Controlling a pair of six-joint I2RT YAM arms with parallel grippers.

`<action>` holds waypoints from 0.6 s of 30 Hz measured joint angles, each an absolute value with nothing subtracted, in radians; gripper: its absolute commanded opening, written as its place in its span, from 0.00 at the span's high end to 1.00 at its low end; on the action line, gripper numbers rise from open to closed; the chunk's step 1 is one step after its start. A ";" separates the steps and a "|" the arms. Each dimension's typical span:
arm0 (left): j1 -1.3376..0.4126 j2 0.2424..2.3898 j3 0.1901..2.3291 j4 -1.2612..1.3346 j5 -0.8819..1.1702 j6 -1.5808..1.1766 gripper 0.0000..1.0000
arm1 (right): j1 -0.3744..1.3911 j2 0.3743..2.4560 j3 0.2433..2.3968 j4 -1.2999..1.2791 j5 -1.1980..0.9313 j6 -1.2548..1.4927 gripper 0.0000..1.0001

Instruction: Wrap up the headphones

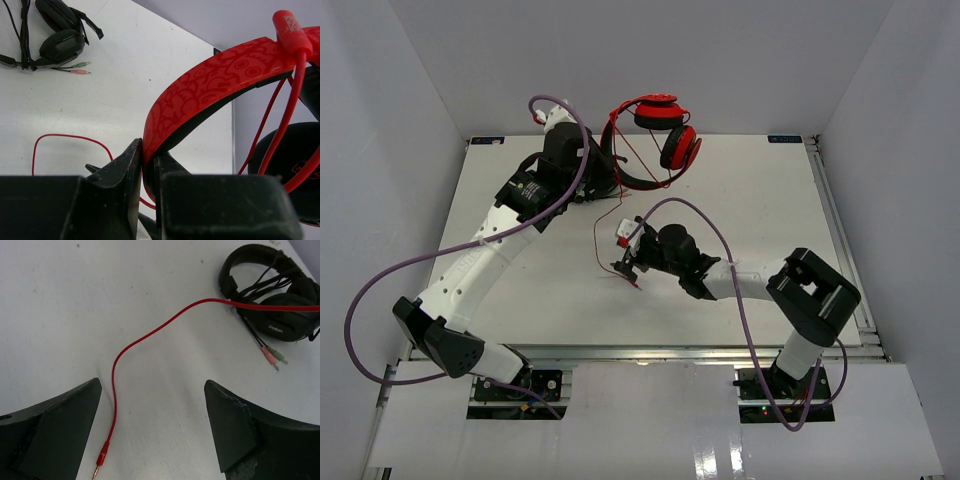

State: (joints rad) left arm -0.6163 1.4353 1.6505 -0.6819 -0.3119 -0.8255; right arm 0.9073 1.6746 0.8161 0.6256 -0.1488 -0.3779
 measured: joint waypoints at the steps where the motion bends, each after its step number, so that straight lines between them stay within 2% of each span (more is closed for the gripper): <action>1: -0.616 1.435 1.650 -0.682 -0.309 -0.826 1.00 | 0.905 1.678 0.806 0.668 -0.143 -0.360 0.10; 8: -0.616 1.435 1.651 -0.682 -0.298 -0.828 1.00 | 0.872 1.730 0.597 1.106 -0.185 -0.269 0.10; 18: -0.616 1.435 1.651 -0.681 -0.291 -0.828 1.00 | 0.841 1.794 0.639 1.239 -0.180 -0.111 0.05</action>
State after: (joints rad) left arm -0.6163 1.4353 1.6508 -0.6811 -0.2907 -0.8276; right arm 0.8415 1.7935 0.6389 1.2389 -0.1796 -0.1110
